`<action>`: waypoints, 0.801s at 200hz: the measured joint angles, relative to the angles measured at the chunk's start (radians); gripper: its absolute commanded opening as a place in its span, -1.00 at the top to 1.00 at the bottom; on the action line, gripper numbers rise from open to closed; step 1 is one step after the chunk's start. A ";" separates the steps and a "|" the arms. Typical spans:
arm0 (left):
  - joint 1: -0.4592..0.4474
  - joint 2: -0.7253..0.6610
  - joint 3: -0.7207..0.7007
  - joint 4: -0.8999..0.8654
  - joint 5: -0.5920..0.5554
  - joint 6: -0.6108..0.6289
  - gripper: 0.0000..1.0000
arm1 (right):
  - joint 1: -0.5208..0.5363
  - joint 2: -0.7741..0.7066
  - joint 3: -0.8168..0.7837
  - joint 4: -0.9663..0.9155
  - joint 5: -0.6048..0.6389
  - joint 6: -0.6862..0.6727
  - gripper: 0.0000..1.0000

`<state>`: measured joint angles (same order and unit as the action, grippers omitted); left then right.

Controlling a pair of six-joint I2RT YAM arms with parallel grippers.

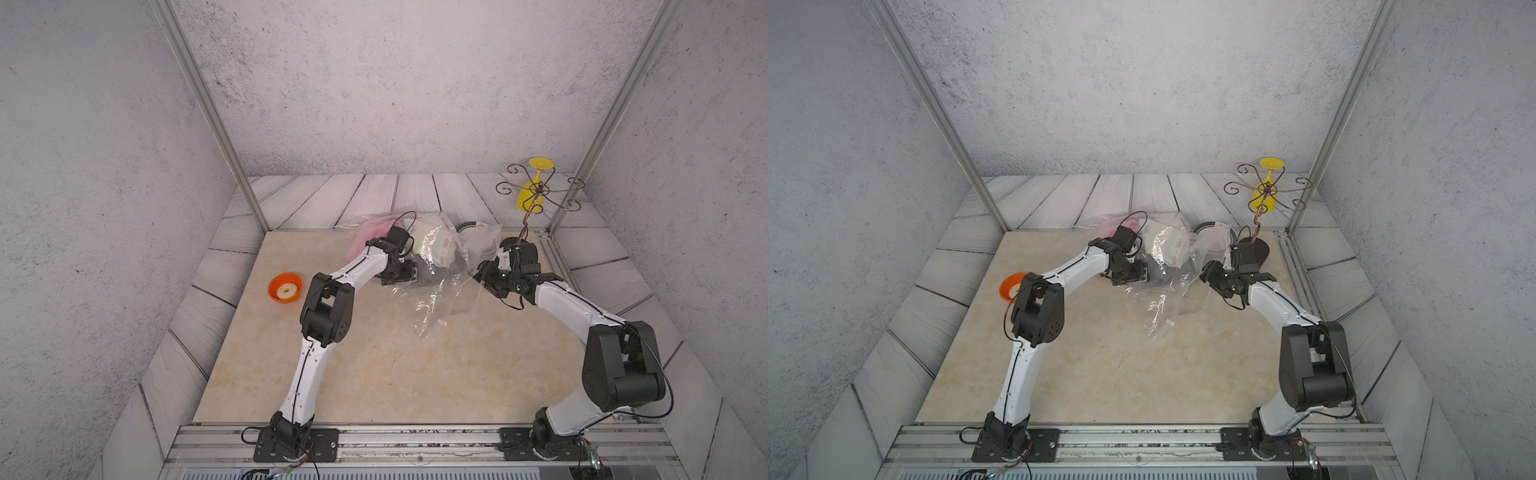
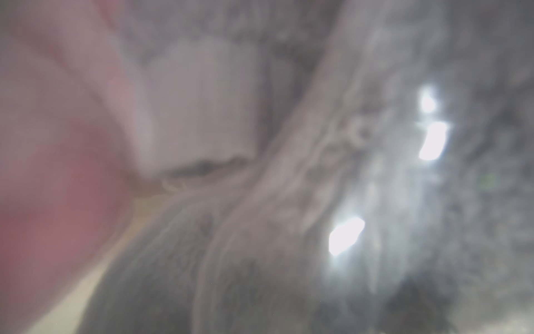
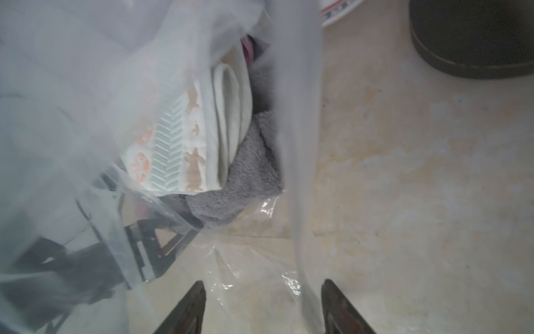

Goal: Place the folded towel into the vacuum bag
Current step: Adjust the vacuum bag at the center of the board.

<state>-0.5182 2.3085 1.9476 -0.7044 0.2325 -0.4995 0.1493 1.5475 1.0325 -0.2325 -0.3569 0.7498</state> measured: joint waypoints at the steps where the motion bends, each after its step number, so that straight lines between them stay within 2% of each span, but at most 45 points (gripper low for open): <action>1: 0.000 -0.004 -0.006 0.002 0.000 0.000 -0.60 | 0.000 -0.002 -0.003 -0.001 0.003 -0.001 -0.28; 38: 0.000 -0.251 -0.305 0.051 0.011 -0.002 -0.60 | 0.001 -0.201 -0.182 -0.094 0.089 -0.004 -0.28; 74: 0.000 -0.405 -0.458 0.081 0.065 0.000 -0.60 | 0.007 -0.283 -0.272 -0.098 0.018 -0.034 -0.27; 119: -0.013 -0.447 -0.583 0.104 0.148 0.030 -0.60 | 0.042 -0.281 -0.299 -0.161 -0.104 -0.115 -0.27; 160: -0.047 -0.446 -0.619 0.108 0.222 0.060 -0.61 | 0.051 -0.169 -0.308 -0.062 -0.242 -0.131 -0.23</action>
<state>-0.5648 1.8626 1.3285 -0.5961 0.4549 -0.4393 0.2001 1.3785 0.7242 -0.2947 -0.5987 0.6186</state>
